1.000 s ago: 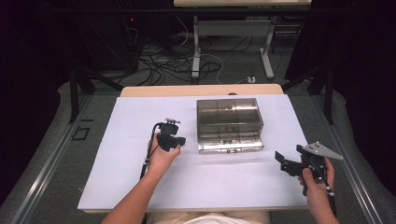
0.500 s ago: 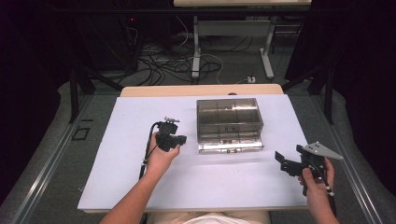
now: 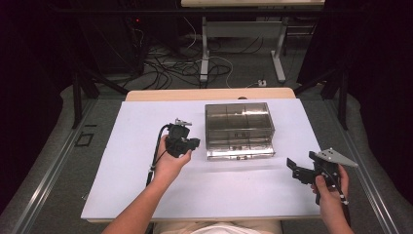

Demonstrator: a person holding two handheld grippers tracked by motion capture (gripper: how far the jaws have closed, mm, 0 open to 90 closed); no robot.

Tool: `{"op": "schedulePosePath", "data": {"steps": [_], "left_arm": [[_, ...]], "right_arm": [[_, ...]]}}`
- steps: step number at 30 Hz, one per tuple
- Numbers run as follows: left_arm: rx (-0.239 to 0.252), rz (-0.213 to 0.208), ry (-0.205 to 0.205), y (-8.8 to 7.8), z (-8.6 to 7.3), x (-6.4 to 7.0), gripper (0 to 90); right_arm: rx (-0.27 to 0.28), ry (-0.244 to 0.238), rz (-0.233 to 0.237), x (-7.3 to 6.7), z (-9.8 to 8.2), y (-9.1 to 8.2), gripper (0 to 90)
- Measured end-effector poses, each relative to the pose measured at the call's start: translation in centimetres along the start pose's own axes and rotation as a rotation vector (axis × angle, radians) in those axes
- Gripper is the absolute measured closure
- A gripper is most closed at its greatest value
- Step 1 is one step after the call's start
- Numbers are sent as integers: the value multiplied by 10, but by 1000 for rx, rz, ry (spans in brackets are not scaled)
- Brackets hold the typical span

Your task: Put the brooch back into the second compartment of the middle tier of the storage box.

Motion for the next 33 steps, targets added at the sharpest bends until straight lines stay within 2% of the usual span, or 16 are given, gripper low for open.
{"op": "schedulePosePath", "data": {"steps": [15, 20, 22, 23, 30, 31, 33], "left_arm": [[40, -46, 62, -8, 23, 27, 862], [49, -60, 74, -7, 29, 36, 862], [49, -60, 74, -7, 29, 36, 862], [52, -68, 84, -6, 32, 42, 862], [57, -87, 98, -2, 38, 55, 863], [57, -86, 95, -1, 40, 59, 863], [57, -86, 95, -1, 40, 59, 862]], "right_arm": [[0, 1, 2, 0, 0, 0, 116], [-1, -1, 0, 1, 0, 0, 116], [-1, 1, 1, 0, 0, 0, 116], [-1, 1, 1, 0, 0, 0, 116], [1, 8, -4, 0, 0, -1, 116], [11, 6, -8, 0, 1, 0, 116], [25, 11, -11, 0, 1, 1, 116]]}}
Point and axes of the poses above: each handheld gripper's, and its own axes: y roughly forward along the jaws, z roughly out of its top, x roughly to its right, the point moved 7 cm from there along y, roughly forward along the jaws, and after that the axes turned 13 degrees about x, right-handed, at the moved point
